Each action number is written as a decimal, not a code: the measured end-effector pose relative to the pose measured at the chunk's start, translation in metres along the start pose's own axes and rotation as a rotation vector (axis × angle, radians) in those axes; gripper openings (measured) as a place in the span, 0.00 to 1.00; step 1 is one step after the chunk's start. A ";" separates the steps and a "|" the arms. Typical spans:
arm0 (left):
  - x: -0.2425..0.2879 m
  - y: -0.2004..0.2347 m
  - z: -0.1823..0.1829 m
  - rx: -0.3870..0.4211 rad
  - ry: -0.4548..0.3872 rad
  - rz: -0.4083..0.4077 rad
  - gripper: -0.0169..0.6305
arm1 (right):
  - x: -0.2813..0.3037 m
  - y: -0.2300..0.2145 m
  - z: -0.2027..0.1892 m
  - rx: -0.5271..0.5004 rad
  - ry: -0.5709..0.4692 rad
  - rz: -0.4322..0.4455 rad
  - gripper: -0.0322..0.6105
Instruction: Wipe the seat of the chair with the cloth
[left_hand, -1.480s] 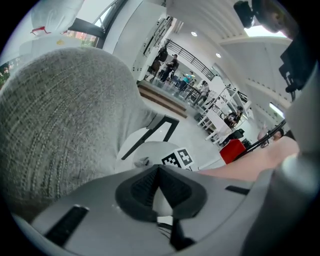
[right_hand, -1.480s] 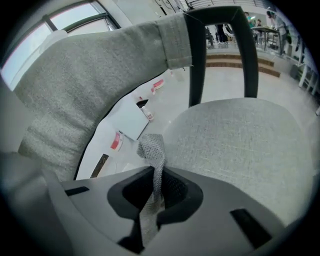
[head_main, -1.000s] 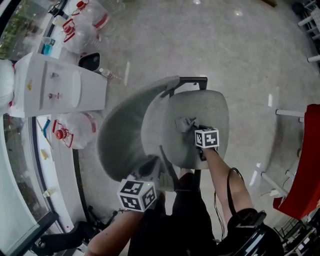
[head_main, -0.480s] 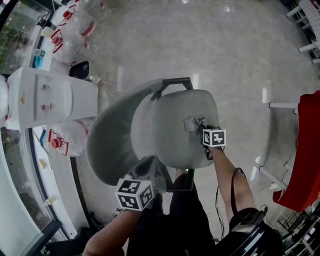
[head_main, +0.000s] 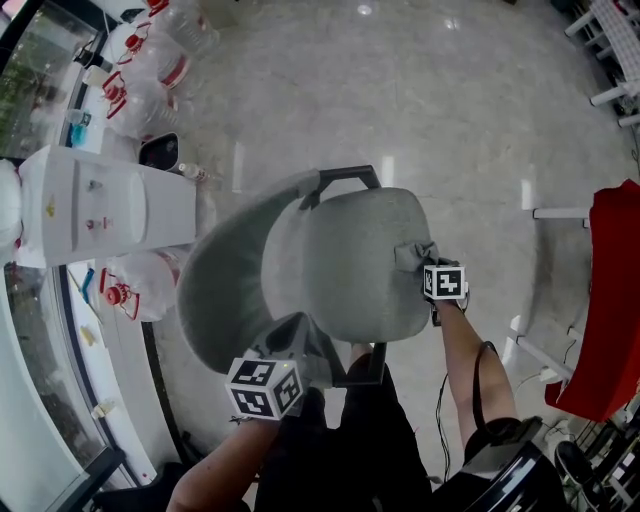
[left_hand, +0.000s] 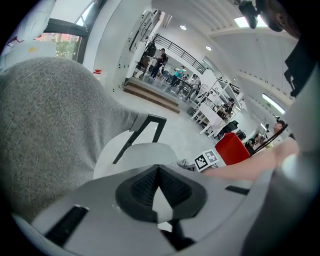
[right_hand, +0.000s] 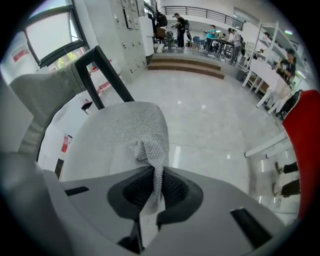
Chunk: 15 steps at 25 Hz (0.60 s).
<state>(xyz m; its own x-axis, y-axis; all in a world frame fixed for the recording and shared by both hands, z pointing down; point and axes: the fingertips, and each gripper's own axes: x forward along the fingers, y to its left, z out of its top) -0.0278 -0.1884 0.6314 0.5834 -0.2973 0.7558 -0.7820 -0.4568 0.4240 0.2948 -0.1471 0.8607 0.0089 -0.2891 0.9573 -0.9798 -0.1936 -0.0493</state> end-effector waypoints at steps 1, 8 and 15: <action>-0.002 0.004 0.003 -0.014 -0.009 0.009 0.04 | -0.003 -0.001 0.002 -0.005 -0.006 -0.007 0.10; -0.015 0.014 0.012 -0.032 -0.040 0.026 0.04 | -0.026 0.075 0.042 -0.158 -0.124 0.118 0.10; -0.022 0.025 0.009 -0.064 -0.059 0.047 0.04 | -0.024 0.213 0.086 -0.256 -0.191 0.355 0.10</action>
<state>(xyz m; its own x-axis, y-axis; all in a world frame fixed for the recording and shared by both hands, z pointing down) -0.0584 -0.2009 0.6216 0.5566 -0.3670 0.7453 -0.8200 -0.3870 0.4218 0.1035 -0.2623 0.8028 -0.3227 -0.4674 0.8230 -0.9463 0.1790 -0.2694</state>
